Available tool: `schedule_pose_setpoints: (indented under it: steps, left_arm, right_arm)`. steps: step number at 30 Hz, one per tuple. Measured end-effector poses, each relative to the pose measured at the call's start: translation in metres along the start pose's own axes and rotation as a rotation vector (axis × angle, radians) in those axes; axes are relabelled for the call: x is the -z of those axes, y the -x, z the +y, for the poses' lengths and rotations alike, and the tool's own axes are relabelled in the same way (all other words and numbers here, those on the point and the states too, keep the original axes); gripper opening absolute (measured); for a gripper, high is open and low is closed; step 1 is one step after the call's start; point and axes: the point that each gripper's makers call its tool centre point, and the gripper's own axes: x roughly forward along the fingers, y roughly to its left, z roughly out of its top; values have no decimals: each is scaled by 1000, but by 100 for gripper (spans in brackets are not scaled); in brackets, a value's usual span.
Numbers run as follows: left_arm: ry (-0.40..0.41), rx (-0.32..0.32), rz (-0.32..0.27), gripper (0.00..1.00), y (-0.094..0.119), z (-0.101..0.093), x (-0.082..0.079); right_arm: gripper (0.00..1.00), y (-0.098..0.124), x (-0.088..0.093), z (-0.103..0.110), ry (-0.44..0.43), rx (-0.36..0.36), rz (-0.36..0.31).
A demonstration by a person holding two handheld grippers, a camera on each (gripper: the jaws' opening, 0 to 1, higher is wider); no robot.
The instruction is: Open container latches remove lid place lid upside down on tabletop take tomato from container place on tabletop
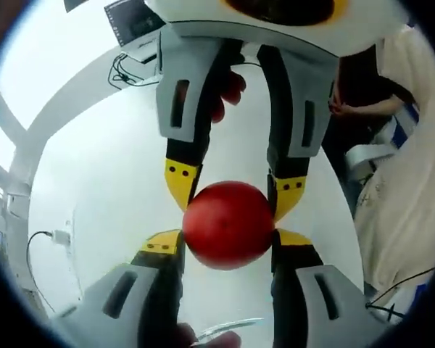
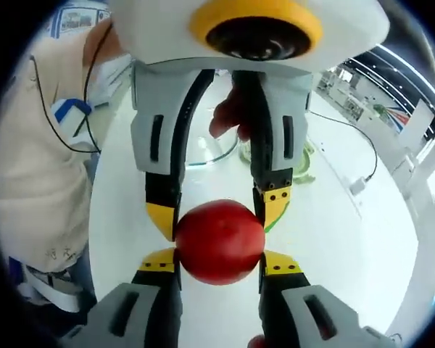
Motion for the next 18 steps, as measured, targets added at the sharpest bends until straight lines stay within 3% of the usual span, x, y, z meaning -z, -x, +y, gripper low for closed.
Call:
schedule_pose_setpoints:
  steps: [10, 18]
  left_arm:
    - [13, 37, 0, 37, -37, 5, 1]
    - [11, 20, 13, 37, -60, 10, 4]
  right_arm:
    - [36, -14, 35, -6, -27, -28, 18]
    - [36, -30, 56, -16, -21, -36, 54]
